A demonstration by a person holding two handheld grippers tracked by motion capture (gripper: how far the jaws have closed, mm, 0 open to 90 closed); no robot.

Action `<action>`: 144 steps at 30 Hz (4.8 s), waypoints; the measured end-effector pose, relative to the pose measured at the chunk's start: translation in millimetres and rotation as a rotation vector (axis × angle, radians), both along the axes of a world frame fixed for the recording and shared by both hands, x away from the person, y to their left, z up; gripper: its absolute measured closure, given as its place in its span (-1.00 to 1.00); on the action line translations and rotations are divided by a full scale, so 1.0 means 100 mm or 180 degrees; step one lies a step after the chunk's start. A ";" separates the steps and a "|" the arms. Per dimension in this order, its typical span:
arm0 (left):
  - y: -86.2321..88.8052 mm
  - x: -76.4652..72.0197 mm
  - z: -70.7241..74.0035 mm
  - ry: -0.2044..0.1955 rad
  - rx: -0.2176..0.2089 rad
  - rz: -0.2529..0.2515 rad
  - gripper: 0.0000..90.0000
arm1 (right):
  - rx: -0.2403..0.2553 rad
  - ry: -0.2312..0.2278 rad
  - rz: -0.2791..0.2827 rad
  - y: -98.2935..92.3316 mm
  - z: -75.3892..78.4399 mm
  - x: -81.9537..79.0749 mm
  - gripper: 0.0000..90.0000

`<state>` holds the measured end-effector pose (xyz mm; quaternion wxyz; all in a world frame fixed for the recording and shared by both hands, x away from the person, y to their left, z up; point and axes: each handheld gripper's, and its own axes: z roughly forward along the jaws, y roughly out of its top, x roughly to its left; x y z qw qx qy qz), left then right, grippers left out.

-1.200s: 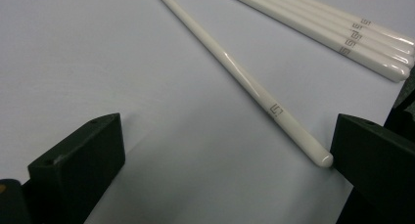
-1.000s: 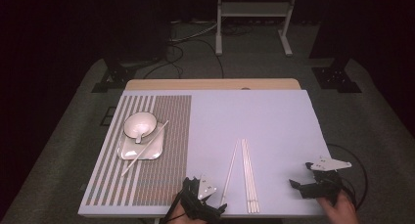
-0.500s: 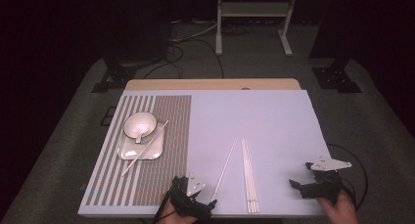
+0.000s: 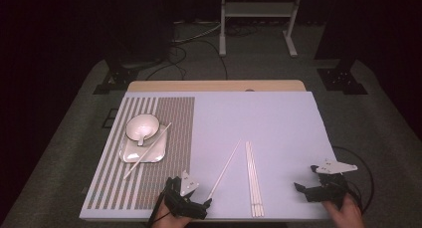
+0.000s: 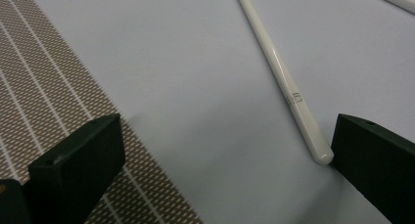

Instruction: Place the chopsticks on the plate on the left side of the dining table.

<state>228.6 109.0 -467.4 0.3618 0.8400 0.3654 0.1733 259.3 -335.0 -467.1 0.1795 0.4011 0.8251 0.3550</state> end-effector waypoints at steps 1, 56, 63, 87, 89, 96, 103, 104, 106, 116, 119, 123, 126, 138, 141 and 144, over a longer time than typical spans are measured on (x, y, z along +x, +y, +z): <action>0.02 0.01 0.00 -0.0006 0.0002 0.0011 -1.00 | 0.0001 0.0001 0.0000 0.00 0.00 0.00 -0.82; 0.24 0.34 0.09 0.0057 0.0071 0.0393 -1.00 | 0.0000 0.0002 0.0000 0.00 0.00 0.00 -0.82; 0.09 0.49 0.26 0.0066 -0.0022 0.0203 -1.00 | 0.0001 0.0002 0.0000 0.00 0.00 0.00 -0.82; -0.04 0.74 0.21 0.0080 -0.0091 -0.0160 -1.00 | 0.0004 0.0004 0.0000 0.00 0.00 0.00 -0.82; -0.06 0.73 0.17 0.0029 -0.0048 -0.0168 -1.00 | 0.0003 0.0005 -0.0001 0.00 0.00 0.00 -0.82; -0.13 0.77 0.11 0.0071 -0.0152 -0.0256 -1.00 | 0.0003 0.0005 0.0000 0.00 0.00 0.00 -0.82; -0.22 0.79 0.07 0.0063 -0.0112 -0.0246 -1.00 | 0.0003 0.0006 0.0000 0.00 0.00 0.00 -0.82; -0.23 0.80 0.07 0.0065 -0.0081 -0.0258 -1.00 | 0.0003 0.0006 0.0001 0.00 0.00 0.00 -0.82; -0.25 0.80 0.05 0.0055 -0.0040 -0.0277 -1.00 | 0.0003 0.0006 0.0001 0.00 0.00 0.00 -0.82; -0.30 0.81 0.03 0.0092 0.0066 -0.0271 -1.00 | 0.0002 0.0004 0.0002 0.00 0.00 0.00 -0.82; -0.29 0.81 0.03 0.0101 0.0064 -0.0274 -1.00 | 0.0002 0.0004 0.0002 0.00 0.00 0.00 -0.82; -0.29 0.80 0.03 0.0093 0.0051 -0.0254 -1.00 | 0.0002 0.0005 0.0001 0.00 0.00 0.00 -0.82; -0.27 0.79 0.03 0.0056 0.0006 -0.0219 -0.88 | 0.0000 0.0004 0.0001 0.00 0.00 0.00 -0.82; -0.24 0.74 0.05 -0.0059 -0.0082 -0.0324 -0.26 | -0.0001 0.0003 0.0000 0.00 0.00 0.00 -0.82; -0.24 0.73 0.05 -0.0068 -0.0094 -0.0400 -0.08 | -0.0001 0.0003 0.0001 0.00 0.00 0.00 -0.82; -0.23 0.74 0.05 -0.0061 -0.0116 -0.0388 -0.04 | 0.0000 0.0004 0.0001 0.00 0.00 0.00 -0.82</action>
